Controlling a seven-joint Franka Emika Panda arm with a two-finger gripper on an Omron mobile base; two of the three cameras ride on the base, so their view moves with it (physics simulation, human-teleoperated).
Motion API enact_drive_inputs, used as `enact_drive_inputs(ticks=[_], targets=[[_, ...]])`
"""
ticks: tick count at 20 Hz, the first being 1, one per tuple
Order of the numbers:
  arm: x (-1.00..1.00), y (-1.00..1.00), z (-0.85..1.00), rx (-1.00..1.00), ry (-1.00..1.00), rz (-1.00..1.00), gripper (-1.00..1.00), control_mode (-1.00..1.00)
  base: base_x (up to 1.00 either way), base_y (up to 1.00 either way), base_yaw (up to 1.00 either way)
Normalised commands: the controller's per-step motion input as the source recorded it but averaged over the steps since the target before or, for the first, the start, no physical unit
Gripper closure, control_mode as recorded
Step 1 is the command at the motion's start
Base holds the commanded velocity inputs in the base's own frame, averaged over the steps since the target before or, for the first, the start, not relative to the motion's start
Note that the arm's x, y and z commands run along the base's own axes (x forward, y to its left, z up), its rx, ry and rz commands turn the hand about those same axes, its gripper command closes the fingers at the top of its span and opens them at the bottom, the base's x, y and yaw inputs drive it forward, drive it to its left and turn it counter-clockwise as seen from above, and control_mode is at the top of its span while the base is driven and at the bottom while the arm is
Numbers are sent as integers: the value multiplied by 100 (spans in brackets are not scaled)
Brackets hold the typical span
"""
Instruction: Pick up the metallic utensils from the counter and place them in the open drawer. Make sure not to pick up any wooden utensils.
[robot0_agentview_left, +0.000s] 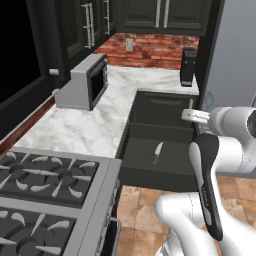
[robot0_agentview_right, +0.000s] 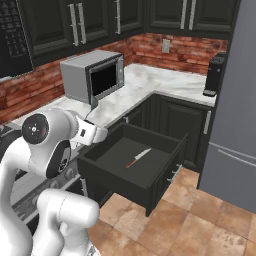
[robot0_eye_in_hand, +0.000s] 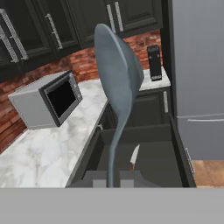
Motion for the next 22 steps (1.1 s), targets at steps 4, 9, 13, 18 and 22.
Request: enact_drive_inputs(ticks=[4, 9, 13, 18, 22], targets=[[0, 0, 0, 0, 0, 0, 100, 100, 74, 1, -8], [0, 0, 0, 0, 0, 0, 100, 100, 49, 9, -14], [0, 0, 0, 0, 0, 0, 100, 100, 6, 24, -17], [0, 0, 0, 0, 0, 0, 100, 100, 22, 58, -19], [0, 0, 0, 0, 0, 0, 100, 100, 37, 57, -19]])
